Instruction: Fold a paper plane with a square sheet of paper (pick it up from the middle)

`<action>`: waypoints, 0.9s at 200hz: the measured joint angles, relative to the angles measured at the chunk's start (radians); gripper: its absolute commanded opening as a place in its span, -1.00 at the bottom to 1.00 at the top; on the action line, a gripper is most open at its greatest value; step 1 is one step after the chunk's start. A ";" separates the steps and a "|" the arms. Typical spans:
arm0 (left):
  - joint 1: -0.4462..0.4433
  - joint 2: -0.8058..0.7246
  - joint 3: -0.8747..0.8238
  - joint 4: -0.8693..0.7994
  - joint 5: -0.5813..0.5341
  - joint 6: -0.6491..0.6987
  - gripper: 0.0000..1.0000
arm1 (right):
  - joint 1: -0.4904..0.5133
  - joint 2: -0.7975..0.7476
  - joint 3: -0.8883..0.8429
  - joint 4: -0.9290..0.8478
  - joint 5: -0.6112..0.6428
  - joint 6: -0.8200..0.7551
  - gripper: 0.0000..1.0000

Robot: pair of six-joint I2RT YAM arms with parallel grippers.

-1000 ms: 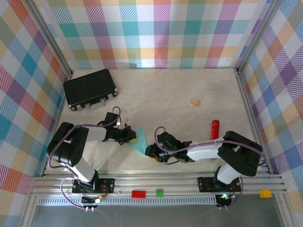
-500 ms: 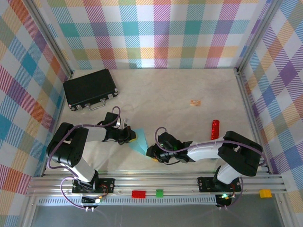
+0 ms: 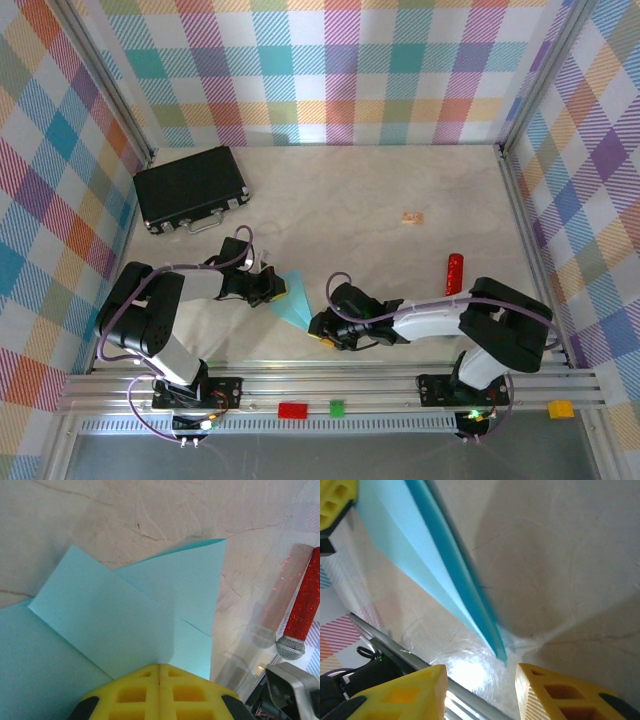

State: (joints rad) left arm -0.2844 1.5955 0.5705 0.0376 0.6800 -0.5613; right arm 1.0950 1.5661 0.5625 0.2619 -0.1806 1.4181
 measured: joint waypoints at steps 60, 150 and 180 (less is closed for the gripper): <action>0.002 -0.004 -0.001 -0.007 -0.001 -0.002 -0.95 | 0.006 0.029 0.017 0.039 0.031 0.034 -0.24; 0.002 -0.010 -0.002 -0.010 -0.008 -0.014 -0.95 | 0.006 0.028 0.014 0.134 0.100 0.010 -0.43; 0.003 -0.016 -0.002 -0.016 -0.014 -0.022 -0.95 | 0.006 0.028 0.014 0.135 0.113 -0.014 -0.70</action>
State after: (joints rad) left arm -0.2817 1.5799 0.5686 0.0212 0.6659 -0.5835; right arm 1.1011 1.5944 0.5762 0.3965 -0.0673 1.4040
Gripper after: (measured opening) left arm 0.050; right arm 0.196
